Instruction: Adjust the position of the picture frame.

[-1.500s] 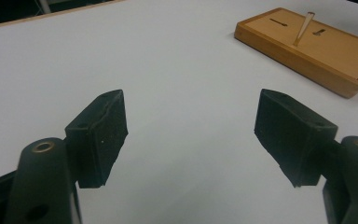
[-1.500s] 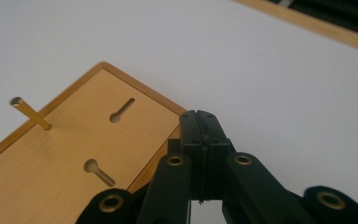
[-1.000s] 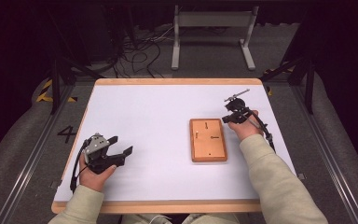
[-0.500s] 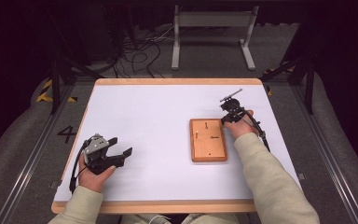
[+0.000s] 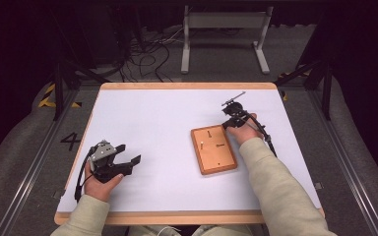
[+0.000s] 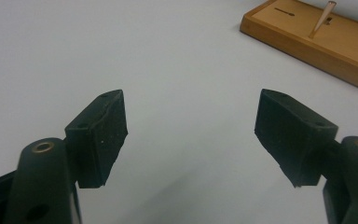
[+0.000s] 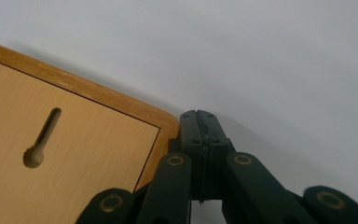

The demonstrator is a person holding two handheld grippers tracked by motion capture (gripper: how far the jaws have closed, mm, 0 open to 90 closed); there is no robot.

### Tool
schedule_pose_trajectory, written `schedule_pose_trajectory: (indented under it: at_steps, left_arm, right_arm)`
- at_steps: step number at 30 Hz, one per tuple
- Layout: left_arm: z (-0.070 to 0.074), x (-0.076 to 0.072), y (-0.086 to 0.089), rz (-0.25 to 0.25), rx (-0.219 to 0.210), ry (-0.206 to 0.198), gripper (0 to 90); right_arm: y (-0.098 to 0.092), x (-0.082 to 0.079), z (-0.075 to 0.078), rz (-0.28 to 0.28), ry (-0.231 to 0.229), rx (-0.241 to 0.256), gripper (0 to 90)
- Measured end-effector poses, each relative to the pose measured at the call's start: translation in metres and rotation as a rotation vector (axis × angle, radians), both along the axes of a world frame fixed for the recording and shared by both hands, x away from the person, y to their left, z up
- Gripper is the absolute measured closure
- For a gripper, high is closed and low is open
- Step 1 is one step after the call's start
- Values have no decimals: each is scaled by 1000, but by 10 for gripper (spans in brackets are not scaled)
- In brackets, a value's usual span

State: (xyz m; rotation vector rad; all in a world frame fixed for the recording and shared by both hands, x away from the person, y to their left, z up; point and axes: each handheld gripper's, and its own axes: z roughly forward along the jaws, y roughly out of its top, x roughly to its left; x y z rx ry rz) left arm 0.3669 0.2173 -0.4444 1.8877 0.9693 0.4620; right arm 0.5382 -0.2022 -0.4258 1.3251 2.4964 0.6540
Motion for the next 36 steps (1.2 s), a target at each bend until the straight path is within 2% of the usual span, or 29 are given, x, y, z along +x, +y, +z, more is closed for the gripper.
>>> schedule_pose_trajectory:
  at_steps: [3,4,6,12,16,17,19,24,27,28,29,36]
  left_arm:
    - [0,0,0,-2,-7,5,256]
    - [0,-1,0,0,-8,4,256]
    - [0,-1,1,-2,-9,5,256]
    - [0,0,0,-5,-6,2,256]
    - [0,0,0,-7,-4,2,256]
    - [0,0,0,-8,-7,7,256]
    - [0,0,0,-8,-4,4,256]
    - [0,2,-2,-22,-14,13,278]
    - [0,1,-5,-45,-24,39,334]
    - [1,3,-5,-53,-10,23,346]
    - [1,3,-6,-58,-10,25,357]
    - [1,6,-12,-70,-16,36,366]
  right_arm:
    - [22,0,1,56,5,15,900]
    - [34,-1,2,94,3,19,900]
    - [41,-2,2,112,5,21,900]
    - [79,-8,3,243,11,15,900]
    - [97,-14,1,340,10,57,900]
    - [101,-16,1,354,-4,48,900]
    - [102,-17,2,358,-20,40,900]
    - [94,-31,19,339,-80,97,900]
    - [87,-48,29,377,-100,129,900]
    - [85,-55,32,389,-98,138,900]
    - [82,-63,34,403,-96,148,900]
    - [77,-115,39,486,-79,139,900]
